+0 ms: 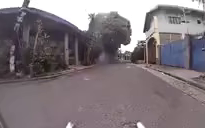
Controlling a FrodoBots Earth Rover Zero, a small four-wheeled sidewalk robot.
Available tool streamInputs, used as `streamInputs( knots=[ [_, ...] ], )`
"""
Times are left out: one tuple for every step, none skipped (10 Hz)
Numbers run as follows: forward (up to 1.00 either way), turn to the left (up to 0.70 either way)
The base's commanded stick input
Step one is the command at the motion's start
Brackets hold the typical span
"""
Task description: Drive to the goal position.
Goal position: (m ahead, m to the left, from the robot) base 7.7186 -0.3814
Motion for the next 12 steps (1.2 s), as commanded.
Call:
streamInputs(
  knots=[
    [0.70, 0.00],
    [0.70, 0.00],
    [0.70, 0.00],
    [0.70, 0.00],
    [0.70, 0.00],
    [0.70, 0.00],
    [0.70, 0.00],
    [0.70, 0.00],
    [0.70, 0.00],
    [0.70, 0.00],
    [0.70, 0.00],
    [0.70, 0.00]
  ],
)
